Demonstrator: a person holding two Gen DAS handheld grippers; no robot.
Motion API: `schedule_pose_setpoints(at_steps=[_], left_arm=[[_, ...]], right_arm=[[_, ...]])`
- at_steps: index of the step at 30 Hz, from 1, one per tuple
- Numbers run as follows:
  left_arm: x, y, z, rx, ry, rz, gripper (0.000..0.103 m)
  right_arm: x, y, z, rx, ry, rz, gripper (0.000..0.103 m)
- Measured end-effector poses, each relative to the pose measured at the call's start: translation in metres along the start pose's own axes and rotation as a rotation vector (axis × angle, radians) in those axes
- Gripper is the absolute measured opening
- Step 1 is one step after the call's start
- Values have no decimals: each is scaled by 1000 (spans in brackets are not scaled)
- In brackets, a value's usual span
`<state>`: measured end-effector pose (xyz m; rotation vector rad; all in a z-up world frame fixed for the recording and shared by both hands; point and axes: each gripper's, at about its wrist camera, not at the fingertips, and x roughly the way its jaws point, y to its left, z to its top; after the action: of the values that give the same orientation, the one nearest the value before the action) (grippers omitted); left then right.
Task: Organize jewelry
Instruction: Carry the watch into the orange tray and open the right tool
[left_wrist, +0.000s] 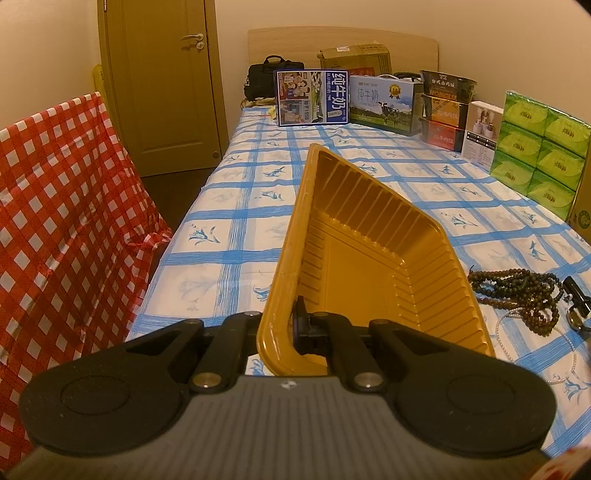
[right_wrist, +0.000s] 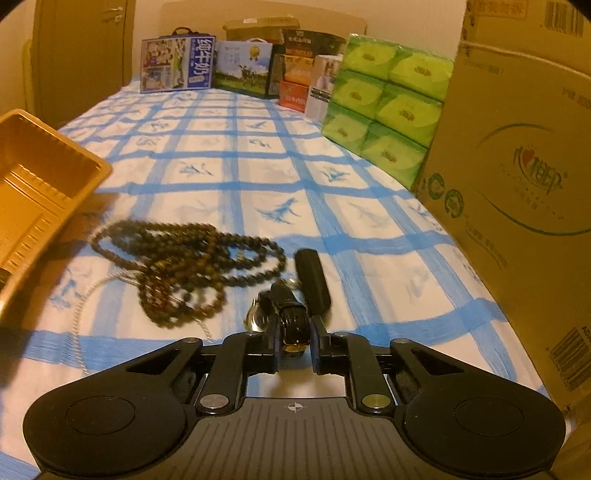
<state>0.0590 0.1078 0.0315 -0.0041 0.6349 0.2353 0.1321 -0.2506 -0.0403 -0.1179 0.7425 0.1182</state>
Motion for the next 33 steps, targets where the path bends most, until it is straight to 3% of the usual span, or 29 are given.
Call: schedule_pose_setpoints(at_steps=[8, 17, 25, 33], left_arm=[[-1, 0, -1, -2, 3, 0, 5], [-1, -2, -3, -4, 7, -2, 5], [0, -3, -4, -6, 8, -3, 5], [-1, -3, -5, -9, 9, -3, 5]], right_arm=[[-24, 32, 24, -9, -56, 102, 15], [-43, 95, 60, -5, -109, 350, 15], [-29, 157, 63, -57, -76, 481, 15], [-10, 178, 50, -64, -7, 530, 15]])
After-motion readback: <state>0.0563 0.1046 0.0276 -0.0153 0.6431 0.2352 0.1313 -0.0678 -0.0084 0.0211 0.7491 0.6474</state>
